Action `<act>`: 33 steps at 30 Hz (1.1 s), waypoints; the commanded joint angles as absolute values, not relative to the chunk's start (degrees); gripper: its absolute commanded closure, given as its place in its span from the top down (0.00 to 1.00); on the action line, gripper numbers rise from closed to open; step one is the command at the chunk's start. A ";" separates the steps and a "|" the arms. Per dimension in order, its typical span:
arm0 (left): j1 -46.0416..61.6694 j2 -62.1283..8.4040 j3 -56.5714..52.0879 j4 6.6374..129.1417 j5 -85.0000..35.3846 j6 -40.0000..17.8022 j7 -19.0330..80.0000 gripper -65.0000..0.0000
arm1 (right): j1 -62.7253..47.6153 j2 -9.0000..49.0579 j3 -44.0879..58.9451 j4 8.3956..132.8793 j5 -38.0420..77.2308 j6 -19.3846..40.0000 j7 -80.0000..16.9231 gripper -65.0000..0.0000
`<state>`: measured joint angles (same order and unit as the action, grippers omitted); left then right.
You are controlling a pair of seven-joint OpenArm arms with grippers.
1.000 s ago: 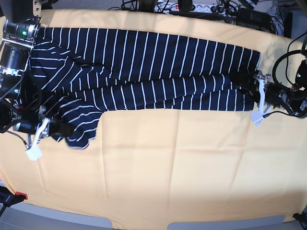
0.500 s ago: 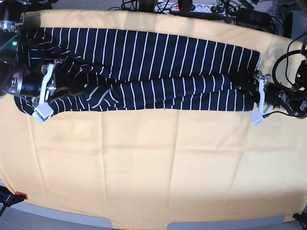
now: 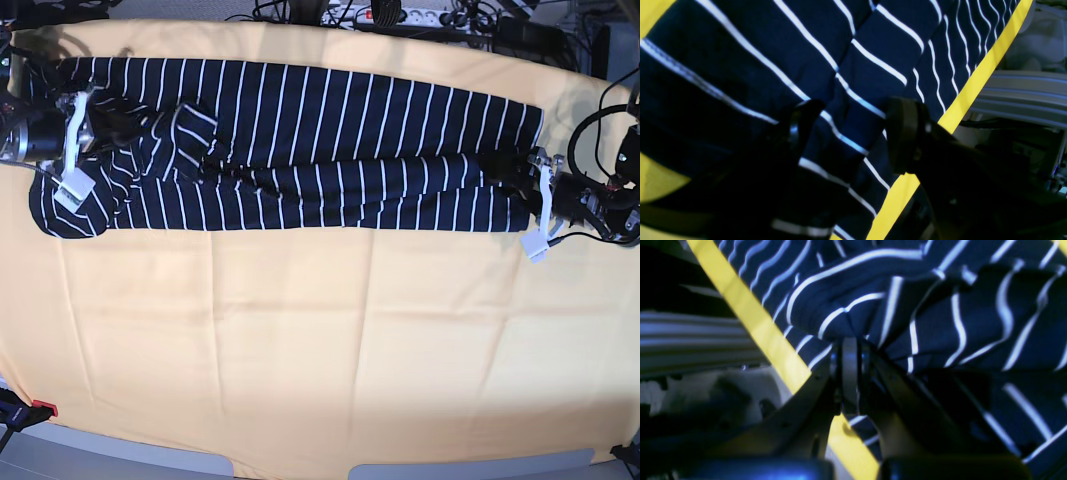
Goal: Fold the T-shirt properly
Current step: 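Open the left gripper and withdraw it while right gripper presses sleeve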
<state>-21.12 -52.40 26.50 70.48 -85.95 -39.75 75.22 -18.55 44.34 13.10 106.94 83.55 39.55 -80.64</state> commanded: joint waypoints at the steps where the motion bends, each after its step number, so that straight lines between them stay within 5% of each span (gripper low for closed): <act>1: -21.93 -53.67 25.87 70.83 -85.00 -40.00 76.12 0.53 | -18.87 46.09 13.65 107.74 85.00 40.00 -80.00 0.00; 29: -21.93 -58.11 12.49 70.83 -85.00 -40.00 76.44 0.53 | -20.43 46.52 13.54 105.41 63.20 40.00 -80.00 0.00; 30: -21.93 -58.30 12.49 70.83 -85.00 -40.00 76.27 0.53 | -20.43 46.52 13.54 105.41 63.66 40.00 -80.00 0.01; 33: -21.89 -58.78 12.49 70.83 -85.00 -40.00 76.29 0.53 | -20.43 46.52 13.54 105.41 66.17 40.00 -80.00 0.42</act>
<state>-20.80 -56.99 13.37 70.37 -84.03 -39.72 76.51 -20.86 45.08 12.97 104.92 65.14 39.46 -80.40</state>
